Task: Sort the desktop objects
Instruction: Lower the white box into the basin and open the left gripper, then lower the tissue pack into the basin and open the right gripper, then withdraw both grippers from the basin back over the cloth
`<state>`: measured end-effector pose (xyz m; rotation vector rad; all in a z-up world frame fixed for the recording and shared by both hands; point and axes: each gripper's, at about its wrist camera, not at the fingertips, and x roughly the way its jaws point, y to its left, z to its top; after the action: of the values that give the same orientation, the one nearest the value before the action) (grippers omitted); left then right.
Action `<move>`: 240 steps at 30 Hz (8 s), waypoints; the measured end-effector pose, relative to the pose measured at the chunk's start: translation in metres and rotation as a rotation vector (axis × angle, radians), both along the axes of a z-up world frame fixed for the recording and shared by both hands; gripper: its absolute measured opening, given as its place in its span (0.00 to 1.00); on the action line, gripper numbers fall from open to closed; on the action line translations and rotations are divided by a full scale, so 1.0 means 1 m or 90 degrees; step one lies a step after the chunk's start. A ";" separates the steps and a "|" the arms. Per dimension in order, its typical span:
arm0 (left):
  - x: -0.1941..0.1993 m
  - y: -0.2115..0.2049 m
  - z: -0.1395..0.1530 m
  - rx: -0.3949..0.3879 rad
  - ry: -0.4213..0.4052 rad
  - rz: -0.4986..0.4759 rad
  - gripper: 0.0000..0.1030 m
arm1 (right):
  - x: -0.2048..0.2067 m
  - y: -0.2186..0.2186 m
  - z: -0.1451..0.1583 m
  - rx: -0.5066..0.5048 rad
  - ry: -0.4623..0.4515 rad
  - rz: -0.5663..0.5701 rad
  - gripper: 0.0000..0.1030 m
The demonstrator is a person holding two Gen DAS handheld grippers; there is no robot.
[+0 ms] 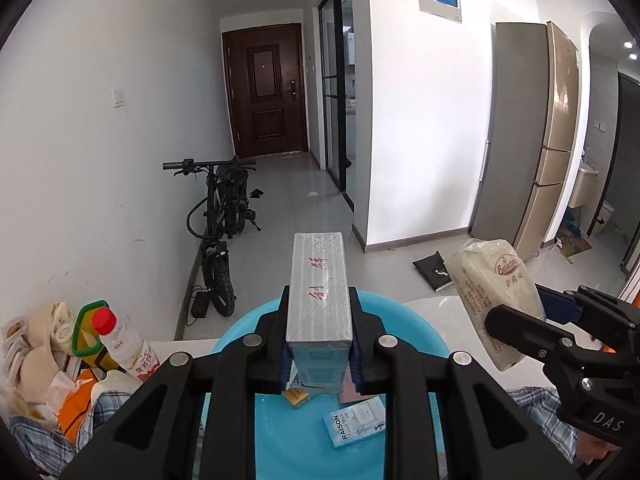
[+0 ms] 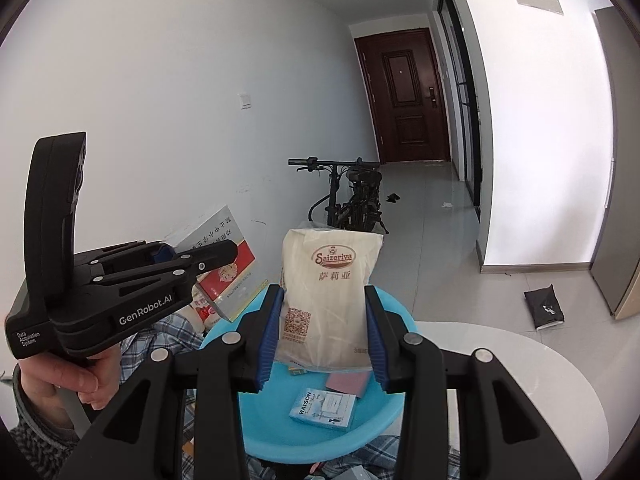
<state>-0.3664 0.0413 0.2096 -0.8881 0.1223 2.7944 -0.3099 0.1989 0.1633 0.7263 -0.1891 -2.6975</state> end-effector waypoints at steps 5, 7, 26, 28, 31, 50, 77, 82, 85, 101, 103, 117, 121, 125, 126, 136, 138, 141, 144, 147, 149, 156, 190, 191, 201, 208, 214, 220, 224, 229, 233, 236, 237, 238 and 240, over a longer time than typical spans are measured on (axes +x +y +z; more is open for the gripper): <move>-0.046 -0.001 -0.014 0.024 -0.044 0.004 0.23 | -0.030 -0.003 -0.005 0.009 -0.020 -0.008 0.36; -0.061 -0.001 -0.021 0.024 -0.056 0.007 0.23 | -0.040 -0.005 -0.008 0.015 -0.029 -0.008 0.36; -0.134 0.008 -0.099 0.030 -0.176 0.011 0.23 | -0.109 -0.009 -0.071 0.068 -0.163 0.029 0.36; -0.140 0.010 -0.107 0.031 -0.186 0.009 0.23 | -0.113 -0.009 -0.074 0.076 -0.175 0.031 0.36; -0.145 0.013 -0.118 0.021 -0.199 0.008 0.23 | -0.117 -0.011 -0.081 0.088 -0.193 0.034 0.36; -0.155 0.006 -0.144 0.030 -0.221 -0.003 0.52 | -0.123 -0.017 -0.101 0.094 -0.229 0.052 0.36; -0.121 -0.033 -0.112 -0.007 -0.126 0.033 0.85 | -0.132 -0.033 -0.104 0.128 -0.229 0.039 0.38; -0.112 -0.040 -0.112 -0.007 -0.117 0.031 0.85 | -0.133 -0.032 -0.105 0.126 -0.234 0.029 0.41; -0.104 -0.038 -0.110 -0.009 -0.112 0.012 0.85 | -0.133 -0.033 -0.104 0.126 -0.232 0.026 0.41; -0.079 -0.040 -0.089 -0.021 -0.092 0.040 0.85 | -0.118 -0.027 -0.090 0.121 -0.225 0.002 0.70; -0.075 -0.043 -0.085 -0.023 -0.089 0.043 0.85 | -0.113 -0.027 -0.084 0.119 -0.219 0.003 0.70; -0.043 -0.046 -0.058 -0.050 -0.099 0.053 0.85 | -0.083 -0.040 -0.051 0.129 -0.197 0.037 0.73; -0.034 -0.053 -0.052 -0.012 -0.107 0.056 0.85 | -0.073 -0.039 -0.046 0.123 -0.198 0.035 0.73; -0.022 -0.055 -0.041 -0.007 -0.094 0.060 0.85 | -0.062 -0.038 -0.035 0.132 -0.186 0.030 0.73; -0.019 -0.056 -0.038 -0.004 -0.089 0.062 0.85 | -0.060 -0.037 -0.032 0.132 -0.184 0.028 0.74; 0.020 -0.049 -0.015 -0.010 -0.071 0.048 0.85 | -0.023 -0.031 -0.003 0.140 -0.152 0.031 0.80; 0.030 -0.049 -0.013 -0.009 -0.070 0.043 0.85 | -0.015 -0.030 -0.001 0.140 -0.149 0.033 0.80; 0.043 -0.051 -0.009 0.003 -0.075 0.028 0.85 | -0.004 -0.028 0.001 0.136 -0.147 0.041 0.80; 0.057 -0.054 -0.003 0.019 -0.068 0.030 0.85 | 0.007 -0.027 0.004 0.129 -0.143 0.048 0.80; 0.072 -0.054 0.004 0.027 -0.057 0.022 0.85 | 0.019 -0.024 0.010 0.117 -0.131 0.048 0.80; 0.082 -0.054 0.009 0.035 -0.048 0.017 0.85 | 0.028 -0.021 0.015 0.105 -0.118 0.048 0.80; 0.116 -0.049 0.018 0.040 -0.034 -0.020 0.85 | 0.059 -0.013 0.025 0.082 -0.083 0.051 0.83; 0.211 -0.060 -0.081 0.013 -0.082 -0.059 0.85 | 0.148 -0.031 -0.055 0.140 -0.133 0.183 0.83; 0.212 -0.061 -0.087 0.011 -0.087 -0.054 0.85 | 0.149 -0.030 -0.059 0.141 -0.137 0.183 0.83; 0.217 -0.075 -0.136 0.007 -0.136 -0.013 0.85 | 0.157 -0.025 -0.101 0.153 -0.172 0.168 0.83; 0.220 -0.075 -0.165 0.005 -0.178 -0.009 0.85 | 0.152 -0.022 -0.134 0.136 -0.223 0.162 0.83; 0.221 -0.070 -0.188 0.002 -0.212 -0.018 0.85 | 0.152 -0.020 -0.161 0.128 -0.268 0.154 0.83; 0.223 -0.071 -0.206 0.025 -0.253 -0.023 0.85 | 0.152 -0.010 -0.180 0.118 -0.300 0.143 0.83; 0.226 -0.071 -0.215 0.022 -0.267 -0.020 0.85 | 0.151 -0.006 -0.188 0.113 -0.316 0.135 0.83; 0.232 -0.064 -0.225 0.003 -0.279 -0.037 0.85 | 0.150 -0.008 -0.196 0.107 -0.328 0.137 0.83; 0.235 -0.058 -0.232 -0.017 -0.284 -0.055 0.85 | 0.151 -0.012 -0.200 0.112 -0.333 0.145 0.83; 0.235 -0.051 -0.234 -0.030 -0.290 -0.080 0.85 | 0.151 -0.012 -0.201 0.120 -0.334 0.146 0.83; 0.235 -0.049 -0.233 -0.029 -0.291 -0.092 0.85 | 0.151 -0.012 -0.201 0.120 -0.335 0.143 0.83; 0.235 -0.047 -0.233 -0.027 -0.292 -0.103 0.85 | 0.151 -0.010 -0.201 0.118 -0.335 0.140 0.83; 0.235 -0.043 -0.233 -0.028 -0.295 -0.122 0.85 | 0.150 -0.007 -0.201 0.111 -0.335 0.134 0.83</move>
<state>-0.1319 -0.0020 -0.0234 -1.4232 0.1840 2.3509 -0.1594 0.1923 -0.0378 1.4157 -0.0003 -2.2929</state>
